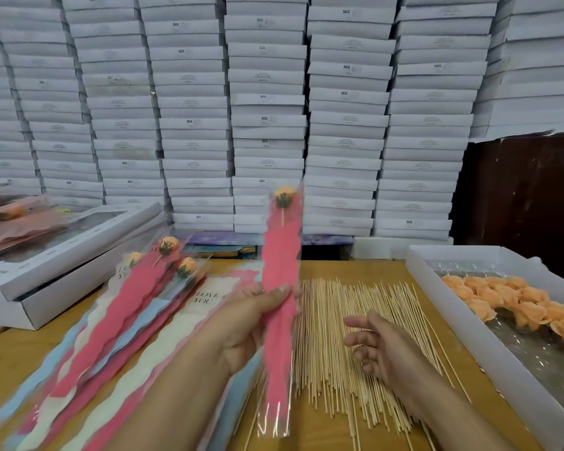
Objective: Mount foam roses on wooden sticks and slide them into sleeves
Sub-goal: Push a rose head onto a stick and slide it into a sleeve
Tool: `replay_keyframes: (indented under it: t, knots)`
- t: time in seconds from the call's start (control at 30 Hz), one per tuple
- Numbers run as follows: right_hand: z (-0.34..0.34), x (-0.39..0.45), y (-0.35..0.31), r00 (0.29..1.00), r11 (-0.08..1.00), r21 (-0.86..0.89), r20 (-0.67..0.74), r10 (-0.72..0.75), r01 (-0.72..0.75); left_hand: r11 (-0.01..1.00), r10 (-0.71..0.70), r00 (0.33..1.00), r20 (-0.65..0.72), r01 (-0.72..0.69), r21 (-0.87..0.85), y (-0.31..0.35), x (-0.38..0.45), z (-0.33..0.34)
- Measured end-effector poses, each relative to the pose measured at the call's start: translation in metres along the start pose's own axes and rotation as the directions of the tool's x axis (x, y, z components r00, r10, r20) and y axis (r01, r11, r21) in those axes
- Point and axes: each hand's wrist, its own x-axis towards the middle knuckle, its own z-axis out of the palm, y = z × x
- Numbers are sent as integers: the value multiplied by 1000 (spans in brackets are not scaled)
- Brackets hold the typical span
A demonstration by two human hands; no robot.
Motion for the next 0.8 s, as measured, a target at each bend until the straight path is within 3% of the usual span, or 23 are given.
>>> replay_keyframes:
  t: [0.17,0.3,0.4,0.5,0.6,0.8]
  knots:
    - [3,-2,-1,1000,1000,-29,-4,0,0,998,-47,998,-33,45,-54,15,5,-23]
    - [2,-2,0,1000,1000,-15,-5,-5,5,997,-65,969,-240,73,23,23,15,-64]
    - [0,-2,0,1000,1000,-9,-6,-11,11,967,56,870,-490,76,245,31,21,-113]
    - [2,-1,0,1000,1000,-15,-4,-11,11,878,267,686,-677,117,465,42,18,-170]
    - [4,-1,1,1000,1000,-23,4,-11,12,785,368,595,-714,212,582,47,7,-219]
    - [5,-1,1,1000,999,-38,5,-22,22,529,496,530,-689,445,723,37,-1,-278]
